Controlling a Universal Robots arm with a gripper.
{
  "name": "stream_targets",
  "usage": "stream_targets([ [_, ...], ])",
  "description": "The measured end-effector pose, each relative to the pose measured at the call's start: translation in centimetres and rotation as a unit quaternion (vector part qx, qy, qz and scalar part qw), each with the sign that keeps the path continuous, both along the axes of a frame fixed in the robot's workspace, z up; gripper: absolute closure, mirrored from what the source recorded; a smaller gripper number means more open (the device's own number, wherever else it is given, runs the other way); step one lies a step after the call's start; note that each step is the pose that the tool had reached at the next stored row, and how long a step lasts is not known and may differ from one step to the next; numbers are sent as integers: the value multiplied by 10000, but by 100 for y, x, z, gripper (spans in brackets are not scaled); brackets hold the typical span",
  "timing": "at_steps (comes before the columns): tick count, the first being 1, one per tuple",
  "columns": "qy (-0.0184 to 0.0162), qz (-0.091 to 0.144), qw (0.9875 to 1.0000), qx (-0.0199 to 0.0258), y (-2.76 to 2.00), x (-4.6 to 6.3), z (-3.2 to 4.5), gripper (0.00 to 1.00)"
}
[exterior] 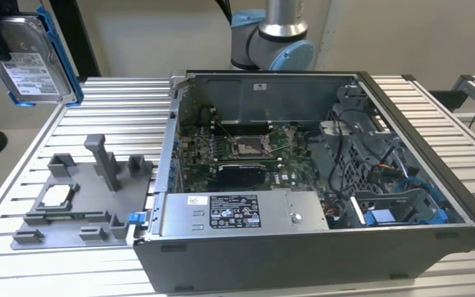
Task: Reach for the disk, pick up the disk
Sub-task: 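Pick up the disk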
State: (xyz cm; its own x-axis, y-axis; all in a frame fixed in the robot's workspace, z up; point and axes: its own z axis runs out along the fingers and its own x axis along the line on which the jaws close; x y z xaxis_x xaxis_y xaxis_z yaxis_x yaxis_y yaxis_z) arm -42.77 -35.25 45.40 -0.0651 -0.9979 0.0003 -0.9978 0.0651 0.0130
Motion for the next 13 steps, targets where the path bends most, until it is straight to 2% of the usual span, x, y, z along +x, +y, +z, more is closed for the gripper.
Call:
stream_targets([
  [9,1,0,10000,0,0,0,190,100],
  [13,0,0,10000,0,0,0,248,100],
])
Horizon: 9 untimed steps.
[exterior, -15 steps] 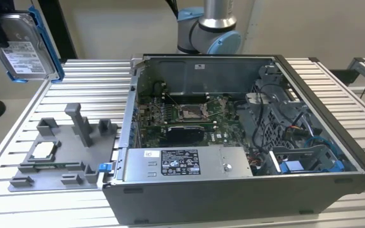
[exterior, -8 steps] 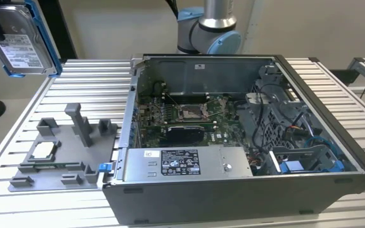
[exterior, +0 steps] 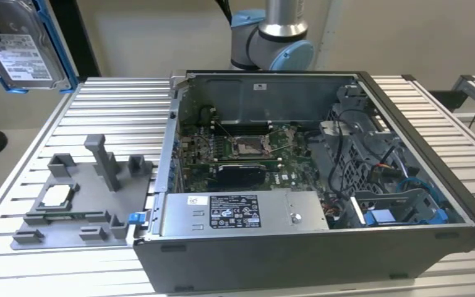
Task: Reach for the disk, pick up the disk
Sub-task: 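Pick up the disk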
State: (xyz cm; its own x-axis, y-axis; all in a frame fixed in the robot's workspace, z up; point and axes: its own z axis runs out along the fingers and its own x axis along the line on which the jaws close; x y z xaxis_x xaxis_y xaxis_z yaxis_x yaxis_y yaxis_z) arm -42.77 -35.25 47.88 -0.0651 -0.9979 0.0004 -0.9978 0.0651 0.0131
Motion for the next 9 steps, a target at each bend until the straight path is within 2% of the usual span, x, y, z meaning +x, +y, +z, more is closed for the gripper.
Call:
stream_targets([
  [9,0,1,10000,0,0,13,18,100],
])
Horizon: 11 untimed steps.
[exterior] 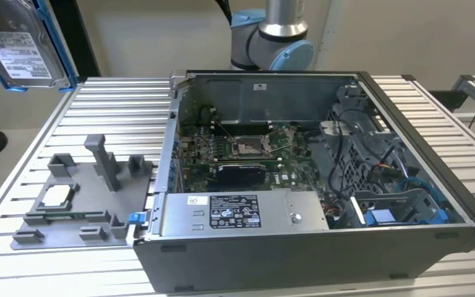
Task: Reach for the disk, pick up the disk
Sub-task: 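Pick up the disk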
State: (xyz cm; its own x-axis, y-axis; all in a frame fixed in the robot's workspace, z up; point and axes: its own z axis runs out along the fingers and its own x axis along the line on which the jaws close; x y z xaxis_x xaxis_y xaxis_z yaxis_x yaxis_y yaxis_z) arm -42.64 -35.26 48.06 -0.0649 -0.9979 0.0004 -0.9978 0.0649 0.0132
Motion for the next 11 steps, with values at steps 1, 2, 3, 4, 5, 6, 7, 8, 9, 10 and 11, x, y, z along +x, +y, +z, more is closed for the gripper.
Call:
stream_targets([
  [1,0,-1,10000,0,0,12,0,100],
  [2,0,-1,10000,0,1,30,0,100],
  [3,1,-1,10000,0,0,51,0,100],
  [4,2,-1,10000,0,0,74,0,100],
  [5,2,-1,10000,0,0,97,0,100],
  [6,3,-1,10000,0,0,121,0,100],
  [7,4,-1,10000,0,1,145,0,100],
  [8,5,-1,10000,0,0,169,0,100],
  [9,6,-1,10000,0,1,192,0,100],
  [10,7,-1,10000,0,0,216,0,100],
  [11,8,-1,10000,0,0,241,-1,100],
])
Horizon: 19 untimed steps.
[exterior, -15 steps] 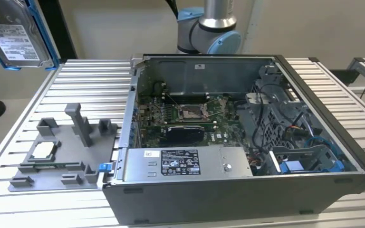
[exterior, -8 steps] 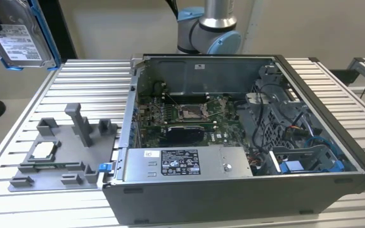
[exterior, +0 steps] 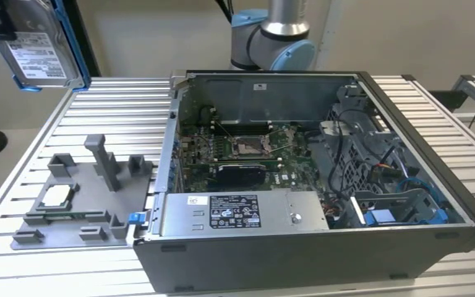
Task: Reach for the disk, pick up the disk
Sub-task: 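Pick up the disk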
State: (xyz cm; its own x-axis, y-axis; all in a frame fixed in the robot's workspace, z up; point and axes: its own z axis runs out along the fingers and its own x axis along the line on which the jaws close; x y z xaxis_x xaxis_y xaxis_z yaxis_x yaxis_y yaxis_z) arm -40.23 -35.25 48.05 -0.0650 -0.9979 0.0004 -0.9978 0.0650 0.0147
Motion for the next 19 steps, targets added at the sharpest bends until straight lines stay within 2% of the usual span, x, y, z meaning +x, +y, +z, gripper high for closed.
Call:
stream_targets([
  [12,20,-1,10000,0,0,279,1,100],
  [19,29,0,10000,0,0,382,0,100],
])
